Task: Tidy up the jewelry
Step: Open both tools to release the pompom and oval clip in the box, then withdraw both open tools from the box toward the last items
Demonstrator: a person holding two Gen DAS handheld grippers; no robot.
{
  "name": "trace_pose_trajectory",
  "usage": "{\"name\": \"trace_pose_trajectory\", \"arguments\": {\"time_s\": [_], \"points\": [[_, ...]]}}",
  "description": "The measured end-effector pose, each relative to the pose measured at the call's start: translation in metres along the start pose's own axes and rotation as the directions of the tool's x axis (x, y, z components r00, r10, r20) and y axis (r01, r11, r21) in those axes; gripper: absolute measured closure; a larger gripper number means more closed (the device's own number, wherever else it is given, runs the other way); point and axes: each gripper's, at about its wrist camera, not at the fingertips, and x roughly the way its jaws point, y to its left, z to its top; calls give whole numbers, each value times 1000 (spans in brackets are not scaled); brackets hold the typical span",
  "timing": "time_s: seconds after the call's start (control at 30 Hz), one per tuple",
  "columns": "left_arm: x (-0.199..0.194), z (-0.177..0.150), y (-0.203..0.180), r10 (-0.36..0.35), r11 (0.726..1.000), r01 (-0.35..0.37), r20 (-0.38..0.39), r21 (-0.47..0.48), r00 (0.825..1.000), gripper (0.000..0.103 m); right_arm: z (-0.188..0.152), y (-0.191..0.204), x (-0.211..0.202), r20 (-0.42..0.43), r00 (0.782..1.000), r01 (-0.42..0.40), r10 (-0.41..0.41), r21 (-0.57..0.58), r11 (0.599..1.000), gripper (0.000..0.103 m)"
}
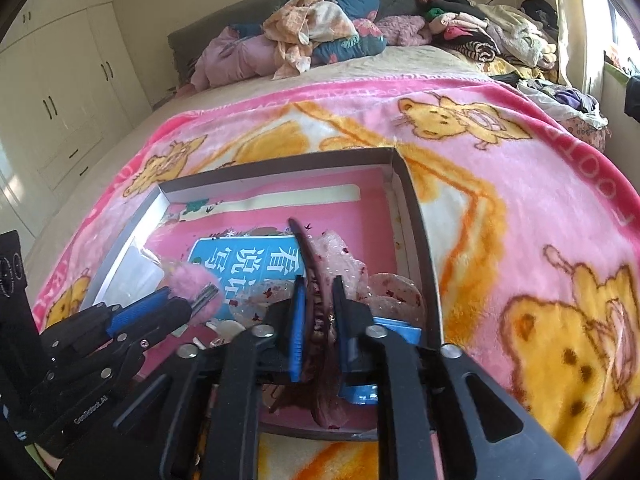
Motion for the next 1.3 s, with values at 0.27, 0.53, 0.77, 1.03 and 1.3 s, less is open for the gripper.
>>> {"name": "trace_pose_trajectory", "arguments": {"time_s": [0.27, 0.53, 0.77, 1.03, 1.3], "points": [[1, -3, -1, 23, 1000, -23, -5, 5, 1000, 92, -9, -3, -19, 40, 999, -19, 19, 1, 1000, 72], [-8, -4, -2, 39, 999, -39, 3, 10, 999, 70, -19, -10, -39, 72, 997, -13, 11, 36, 999, 57], [-24, -6, -5, 42, 999, -42, 27, 7, 999, 51, -28, -18, -62, 107, 994, -20, 12, 67, 998, 50], [-47, -11, -8, 50, 999, -51, 65, 11, 997, 24, -39, -11, -85, 141, 990, -19, 13, 44, 999, 41], [-67, -19, -3, 98, 995, -100, 88, 20, 991, 15, -56, 3, -91, 124, 992, -37, 34, 21, 999, 41]]}}
